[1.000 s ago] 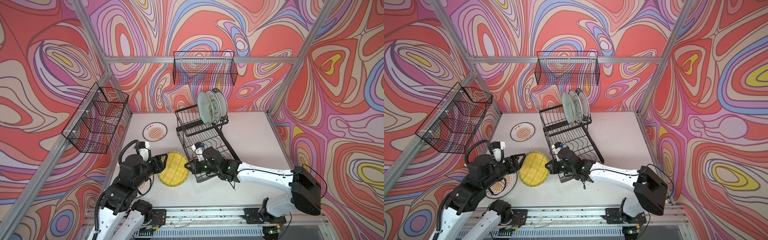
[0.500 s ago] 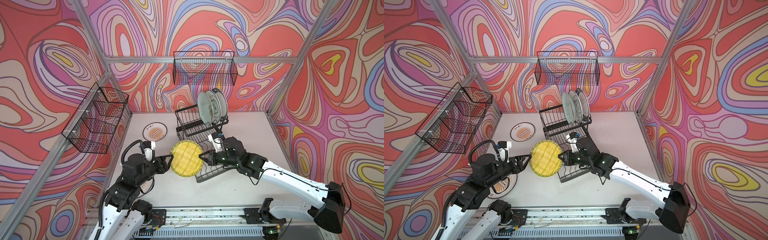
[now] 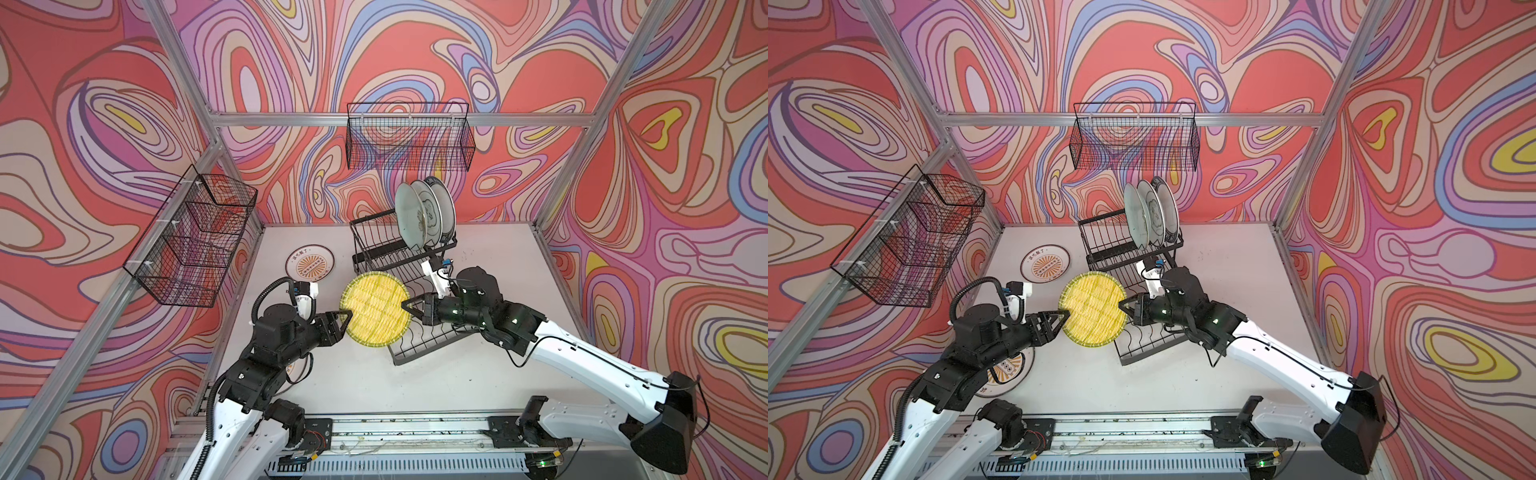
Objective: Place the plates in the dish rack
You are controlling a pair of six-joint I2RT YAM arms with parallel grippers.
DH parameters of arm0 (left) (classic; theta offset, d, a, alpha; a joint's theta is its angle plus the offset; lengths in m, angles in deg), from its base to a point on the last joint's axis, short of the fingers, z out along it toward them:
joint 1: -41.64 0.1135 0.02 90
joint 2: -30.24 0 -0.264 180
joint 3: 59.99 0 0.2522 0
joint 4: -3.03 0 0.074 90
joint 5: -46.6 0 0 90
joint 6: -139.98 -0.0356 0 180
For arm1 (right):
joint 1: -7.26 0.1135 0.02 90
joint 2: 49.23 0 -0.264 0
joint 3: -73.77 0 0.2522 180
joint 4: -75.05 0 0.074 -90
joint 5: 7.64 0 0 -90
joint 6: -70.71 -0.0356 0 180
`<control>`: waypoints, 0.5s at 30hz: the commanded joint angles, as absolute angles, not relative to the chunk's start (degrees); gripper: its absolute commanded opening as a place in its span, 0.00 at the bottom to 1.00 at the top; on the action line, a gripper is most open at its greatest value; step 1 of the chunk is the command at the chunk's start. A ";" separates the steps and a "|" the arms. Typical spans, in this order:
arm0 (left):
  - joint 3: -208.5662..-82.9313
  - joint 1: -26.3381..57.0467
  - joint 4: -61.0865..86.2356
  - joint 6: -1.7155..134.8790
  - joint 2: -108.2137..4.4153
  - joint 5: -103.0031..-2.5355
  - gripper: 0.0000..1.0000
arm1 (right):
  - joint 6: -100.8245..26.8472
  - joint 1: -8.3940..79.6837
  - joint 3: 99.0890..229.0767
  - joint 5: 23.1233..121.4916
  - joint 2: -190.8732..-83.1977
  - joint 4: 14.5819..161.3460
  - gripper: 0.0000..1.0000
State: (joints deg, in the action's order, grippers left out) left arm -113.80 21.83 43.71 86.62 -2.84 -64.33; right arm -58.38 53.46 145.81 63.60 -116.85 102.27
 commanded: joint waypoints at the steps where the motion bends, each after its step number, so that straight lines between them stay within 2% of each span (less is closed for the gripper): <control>1: -112.78 22.12 39.18 86.50 -2.78 -67.84 0.56 | -57.70 53.20 146.94 61.01 -115.40 95.84 0.00; 8: -111.95 22.10 36.06 87.27 -1.46 -71.26 0.53 | -57.17 53.14 145.82 60.05 -114.89 92.60 0.00; 15: -110.68 22.06 32.50 88.38 0.73 -74.00 0.45 | -57.78 52.85 143.95 60.96 -114.56 90.64 0.00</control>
State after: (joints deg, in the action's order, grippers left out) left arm -111.27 21.83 36.13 87.73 -0.19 -71.71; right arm -57.90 53.35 144.76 61.10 -116.61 95.21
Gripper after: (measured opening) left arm 0.463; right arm 0.075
